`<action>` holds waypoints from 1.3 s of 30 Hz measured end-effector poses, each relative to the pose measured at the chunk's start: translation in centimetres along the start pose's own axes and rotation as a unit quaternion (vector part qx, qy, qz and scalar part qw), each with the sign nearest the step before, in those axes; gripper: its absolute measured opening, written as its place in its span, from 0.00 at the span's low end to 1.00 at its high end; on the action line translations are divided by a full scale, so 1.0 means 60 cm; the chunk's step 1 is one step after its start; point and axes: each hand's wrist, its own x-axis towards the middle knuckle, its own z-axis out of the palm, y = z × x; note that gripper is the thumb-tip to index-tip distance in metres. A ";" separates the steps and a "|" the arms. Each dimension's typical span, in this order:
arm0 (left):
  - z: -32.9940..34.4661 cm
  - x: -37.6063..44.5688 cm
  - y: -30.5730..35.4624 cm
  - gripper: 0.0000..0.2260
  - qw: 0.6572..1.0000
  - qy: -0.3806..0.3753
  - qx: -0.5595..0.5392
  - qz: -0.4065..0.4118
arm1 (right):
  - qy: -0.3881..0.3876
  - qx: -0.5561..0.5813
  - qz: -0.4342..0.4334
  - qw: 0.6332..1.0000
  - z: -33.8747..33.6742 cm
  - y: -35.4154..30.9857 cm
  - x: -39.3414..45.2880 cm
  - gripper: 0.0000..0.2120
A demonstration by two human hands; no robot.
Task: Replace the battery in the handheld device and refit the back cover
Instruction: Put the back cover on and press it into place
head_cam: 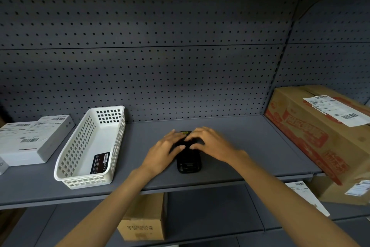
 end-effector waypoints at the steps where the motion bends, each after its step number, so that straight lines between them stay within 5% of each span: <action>1: 0.001 -0.013 0.002 0.21 1.000 0.003 0.021 0.013 | 0.000 -0.011 -0.014 1.000 0.001 0.003 -0.011 0.15; 13: -0.021 -0.045 -0.020 0.21 0.985 -0.101 0.096 0.100 | -0.010 -0.047 -0.079 0.996 0.001 0.031 -0.070 0.20; 27: -0.023 -0.036 -0.022 0.20 0.987 -0.080 0.089 0.108 | 0.012 -0.013 -0.052 0.998 0.014 0.031 -0.063 0.17; 33: -0.020 -0.014 -0.015 0.20 0.995 -0.013 0.056 0.077 | 0.020 0.012 -0.015 1.000 -0.001 0.014 -0.045 0.17; 39: -0.009 0.018 -0.027 0.33 0.998 -0.061 -0.001 -0.006 | 0.043 0.011 -0.007 0.999 0.021 -0.018 -0.001 0.19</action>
